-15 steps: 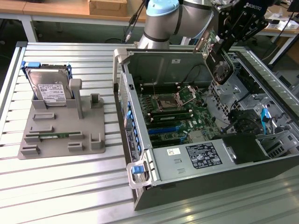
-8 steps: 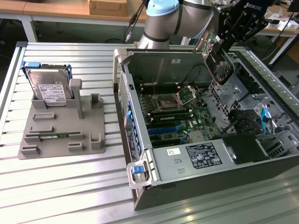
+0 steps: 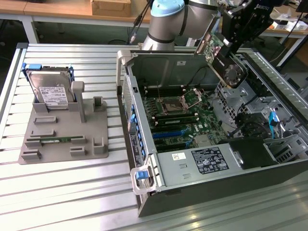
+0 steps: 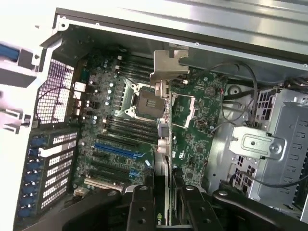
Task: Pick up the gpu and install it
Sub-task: 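Insert the gpu into the slot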
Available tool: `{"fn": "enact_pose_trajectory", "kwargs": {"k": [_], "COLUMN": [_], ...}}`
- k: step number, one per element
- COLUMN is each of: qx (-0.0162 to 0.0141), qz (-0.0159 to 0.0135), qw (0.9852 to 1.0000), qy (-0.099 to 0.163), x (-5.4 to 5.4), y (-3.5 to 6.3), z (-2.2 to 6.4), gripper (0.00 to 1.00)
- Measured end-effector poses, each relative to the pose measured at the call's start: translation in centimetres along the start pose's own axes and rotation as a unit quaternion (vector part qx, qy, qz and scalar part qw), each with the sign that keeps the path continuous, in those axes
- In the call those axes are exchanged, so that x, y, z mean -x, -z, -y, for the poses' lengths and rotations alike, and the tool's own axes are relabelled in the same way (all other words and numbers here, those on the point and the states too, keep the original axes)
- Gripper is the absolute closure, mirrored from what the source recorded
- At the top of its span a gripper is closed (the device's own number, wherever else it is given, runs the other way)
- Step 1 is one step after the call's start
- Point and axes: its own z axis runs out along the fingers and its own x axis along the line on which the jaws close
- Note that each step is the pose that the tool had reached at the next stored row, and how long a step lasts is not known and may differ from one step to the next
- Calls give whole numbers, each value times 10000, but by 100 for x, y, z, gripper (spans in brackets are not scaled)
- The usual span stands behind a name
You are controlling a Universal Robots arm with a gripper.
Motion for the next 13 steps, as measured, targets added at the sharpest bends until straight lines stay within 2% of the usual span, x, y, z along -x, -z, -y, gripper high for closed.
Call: {"fn": "enact_pose_trajectory", "kwargs": {"k": [1, 3, 4, 6, 8, 9, 13], "qx": [-32, -64, -93, -110, -158, -181, -247], "qz": [-8, -15, -22, -26, -38, -43, -58], "qw": [9995, 9981, 9961, 9946, 9886, 9851, 9720], "qy": [303, 605, 878, 1034, 1494, 1712, 2338], "x": [0, 0, 1, 1, 1, 2, 3], "y": [-1, -2, -3, -3, -5, -6, -9], "z": [0, 0, 0, 0, 0, 1, 1], "gripper": [74, 74, 74, 74, 74, 74, 74]}}
